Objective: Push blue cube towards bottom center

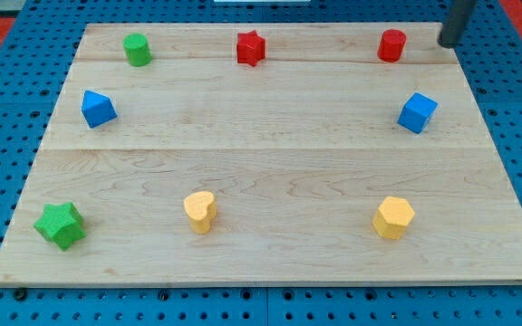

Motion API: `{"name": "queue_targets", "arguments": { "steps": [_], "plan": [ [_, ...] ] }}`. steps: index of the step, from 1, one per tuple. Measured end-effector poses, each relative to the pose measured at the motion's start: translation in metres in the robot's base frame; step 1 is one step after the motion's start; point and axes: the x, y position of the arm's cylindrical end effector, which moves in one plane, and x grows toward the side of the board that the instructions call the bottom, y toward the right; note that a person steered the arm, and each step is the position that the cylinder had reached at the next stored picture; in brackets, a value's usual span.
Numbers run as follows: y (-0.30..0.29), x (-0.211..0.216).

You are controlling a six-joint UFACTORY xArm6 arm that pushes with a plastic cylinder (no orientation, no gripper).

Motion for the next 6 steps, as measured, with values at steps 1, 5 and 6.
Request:
{"name": "queue_targets", "arguments": {
  "steps": [1,5,6],
  "plan": [
    [-0.042,0.022],
    [-0.036,0.032],
    [-0.02,0.032]
  ]
}}
